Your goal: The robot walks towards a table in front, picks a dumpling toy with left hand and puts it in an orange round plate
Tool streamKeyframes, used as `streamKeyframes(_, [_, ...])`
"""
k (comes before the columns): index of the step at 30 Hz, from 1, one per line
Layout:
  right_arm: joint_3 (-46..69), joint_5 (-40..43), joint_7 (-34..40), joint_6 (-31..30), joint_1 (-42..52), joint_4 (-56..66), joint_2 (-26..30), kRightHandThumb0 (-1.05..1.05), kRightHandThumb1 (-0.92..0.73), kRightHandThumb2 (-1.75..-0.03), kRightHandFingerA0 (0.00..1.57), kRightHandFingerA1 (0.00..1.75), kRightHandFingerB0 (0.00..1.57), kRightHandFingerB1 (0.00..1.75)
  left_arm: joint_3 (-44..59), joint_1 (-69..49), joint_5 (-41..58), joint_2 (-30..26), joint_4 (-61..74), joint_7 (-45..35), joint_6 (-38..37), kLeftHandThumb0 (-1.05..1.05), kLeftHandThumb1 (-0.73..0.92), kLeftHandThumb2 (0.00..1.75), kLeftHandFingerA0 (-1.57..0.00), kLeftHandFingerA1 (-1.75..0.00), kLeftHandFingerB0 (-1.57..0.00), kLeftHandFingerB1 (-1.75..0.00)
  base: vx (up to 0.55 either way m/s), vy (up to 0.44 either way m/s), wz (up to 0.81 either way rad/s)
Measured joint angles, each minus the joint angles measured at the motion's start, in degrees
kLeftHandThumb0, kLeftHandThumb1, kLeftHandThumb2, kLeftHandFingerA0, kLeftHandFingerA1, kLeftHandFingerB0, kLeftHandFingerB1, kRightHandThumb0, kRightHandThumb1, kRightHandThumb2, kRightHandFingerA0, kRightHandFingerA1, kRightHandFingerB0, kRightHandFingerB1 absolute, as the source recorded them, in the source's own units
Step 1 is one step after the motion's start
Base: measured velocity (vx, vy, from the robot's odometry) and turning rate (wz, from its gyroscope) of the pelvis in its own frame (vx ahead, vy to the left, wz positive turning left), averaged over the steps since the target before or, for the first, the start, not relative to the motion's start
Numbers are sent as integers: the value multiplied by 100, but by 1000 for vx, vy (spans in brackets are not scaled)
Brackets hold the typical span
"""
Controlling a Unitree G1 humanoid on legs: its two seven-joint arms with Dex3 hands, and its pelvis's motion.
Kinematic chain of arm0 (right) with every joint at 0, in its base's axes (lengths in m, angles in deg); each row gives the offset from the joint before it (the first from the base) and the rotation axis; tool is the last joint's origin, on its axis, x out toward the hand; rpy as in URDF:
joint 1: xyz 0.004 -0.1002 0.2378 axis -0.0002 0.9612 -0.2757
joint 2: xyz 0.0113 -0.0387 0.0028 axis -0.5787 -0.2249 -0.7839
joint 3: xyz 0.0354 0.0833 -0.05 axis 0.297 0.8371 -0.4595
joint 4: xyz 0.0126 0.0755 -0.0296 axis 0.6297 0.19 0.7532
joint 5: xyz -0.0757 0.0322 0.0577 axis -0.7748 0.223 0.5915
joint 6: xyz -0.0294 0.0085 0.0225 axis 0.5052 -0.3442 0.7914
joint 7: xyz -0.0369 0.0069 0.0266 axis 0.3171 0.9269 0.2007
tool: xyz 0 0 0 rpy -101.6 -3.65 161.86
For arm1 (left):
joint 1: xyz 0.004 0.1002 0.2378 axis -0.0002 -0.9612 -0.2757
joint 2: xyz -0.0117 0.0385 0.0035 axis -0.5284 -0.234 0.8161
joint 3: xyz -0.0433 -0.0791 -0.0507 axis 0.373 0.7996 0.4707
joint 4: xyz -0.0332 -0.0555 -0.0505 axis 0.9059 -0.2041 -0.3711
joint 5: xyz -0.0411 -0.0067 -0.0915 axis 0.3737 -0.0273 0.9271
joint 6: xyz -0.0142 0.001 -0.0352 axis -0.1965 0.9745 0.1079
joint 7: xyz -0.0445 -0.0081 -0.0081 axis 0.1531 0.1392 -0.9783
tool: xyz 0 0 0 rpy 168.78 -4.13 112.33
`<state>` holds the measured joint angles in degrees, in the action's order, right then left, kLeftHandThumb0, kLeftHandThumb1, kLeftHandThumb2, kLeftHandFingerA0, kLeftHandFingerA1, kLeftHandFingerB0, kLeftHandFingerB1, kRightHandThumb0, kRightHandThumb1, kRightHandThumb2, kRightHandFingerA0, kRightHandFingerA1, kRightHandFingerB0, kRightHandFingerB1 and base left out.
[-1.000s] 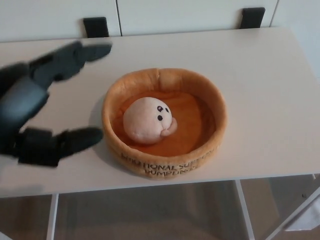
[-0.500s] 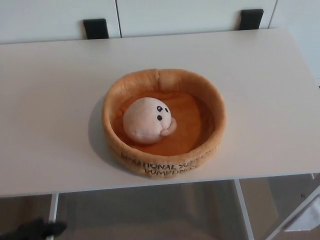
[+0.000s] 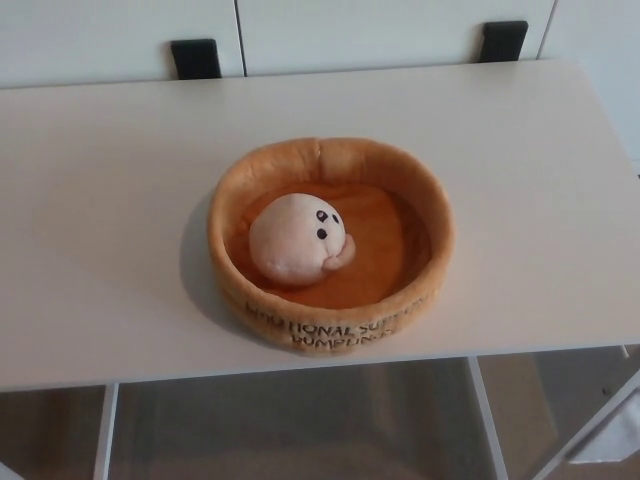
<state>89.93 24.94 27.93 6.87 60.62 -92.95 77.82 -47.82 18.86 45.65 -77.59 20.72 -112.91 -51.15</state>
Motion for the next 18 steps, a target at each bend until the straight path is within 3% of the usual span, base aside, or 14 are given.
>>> streamKeyframes(1, [-11, -1, 0, 0, 1, -2, 0, -9, -57, -57, 66, 47, 57, 43, -52, 80, -15, -1, -206, 33, -15, -41, 75, 63, -33, -35, -23, -30, 0, 0, 0])
streamKeyframes(2, [-29, -4, 0, 0, -7, -3, -6, -11, -57, -57, 66, 46, 57, 43, -124, 252, -30, 10, -608, 95, -40, -41, 73, 62, -45, -37, -36, -33, 0, 0, 0])
streamKeyframes(3, [-35, -5, 0, 0, -10, -4, -7, -11, -57, -57, 66, 46, 57, 43, -144, 347, -33, 15, -815, 136, -57, -41, 73, 62, -45, -37, -36, -33, 0, 0, 0])
streamKeyframes(4, [-42, -6, 0, 0, -12, -7, -8, -8, -56, -56, 65, 46, 56, 43, -155, 437, -34, 21, -1004, 173, -71, -40, 76, 63, -50, -39, -47, -37, 0, 0, 0])
streamKeyframes(6, [-66, -9, 0, -1, -19, -12, -11, -8, -56, -56, 65, 46, 56, 43, -172, 696, -30, 43, -1500, 286, -98, -40, 76, 63, -50, -39, -47, -37, 0, 0, 0])
streamKeyframes(7, [-78, -10, 0, -1, -24, -15, -16, -9, -57, -57, 66, 46, 56, 43, -175, 864, -30, 62, -1788, 362, -118, -38, 71, 61, -61, -44, -56, -40, 0, 0, 0])
streamKeyframes(8, [-84, -11, 0, -1, -28, -17, -18, -9, -57, -57, 66, 46, 56, 43, -175, 1007, -28, 78, -2024, 421, -136, -38, 71, 61, -61, -44, -56, -40, 0, 0, 0])
streamKeyframes(9, [-92, -12, 1, -1, -35, -19, -21, -10, -57, -57, 64, 45, 54, 41, -170, 1160, -26, 94, -2259, 489, -150, -38, 72, 61, -76, -67, -62, -41, 0, 0, 0])
streamKeyframes(11, [-115, -22, 2, -1, -52, -25, -25, -10, -57, -57, 64, 45, 54, 41, -116, 1487, -12, 143, -2720, 645, -179, -38, 72, 61, -76, -67, -62, -41, 0, 0, 0])
streamKeyframes(13, [-144, -40, 3, -3, -82, -29, -32, -10, -57, -57, 64, 46, 54, 42, 26, 1830, 37, 243, -3160, 849, -215, -38, 71, 62, -72, -56, -53, -38, 0, 0, 0])
streamKeyframes(14, [-153, -47, 3, -2, -96, -28, -38, -9, -58, -57, 65, 46, 55, 42, 86, 1951, 59, 289, -3313, 930, -231, -43, 58, 81, -66, -60, -43, -49, 0, 0, 0])
streamKeyframes(16, [-172, -55, 4, -2, -117, -25, -47, -9, -58, -57, 65, 46, 55, 42, 200, 2184, 99, 392, -3621, 1095, -279, -43, 58, 81, -66, -60, -43, -49, 0, 0, 0])
streamKeyframes(17, [-195, -63, 3, -2, -130, -18, -57, -9, -58, -57, 65, 46, 54, 42, 289, 2401, 138, 504, -3935, 1285, -333, -36, 67, 59, -68, -46, -56, -39, 0, 0, 0])
streamKeyframes(18, [-201, -66, 3, -3, -130, -17, -59, -9, -58, -57, 65, 46, 54, 42, 309, 2458, 148, 534, -4019, 1333, -352, -36, 67, 59, -68, -46, -56, -39, 0, 0, 0])
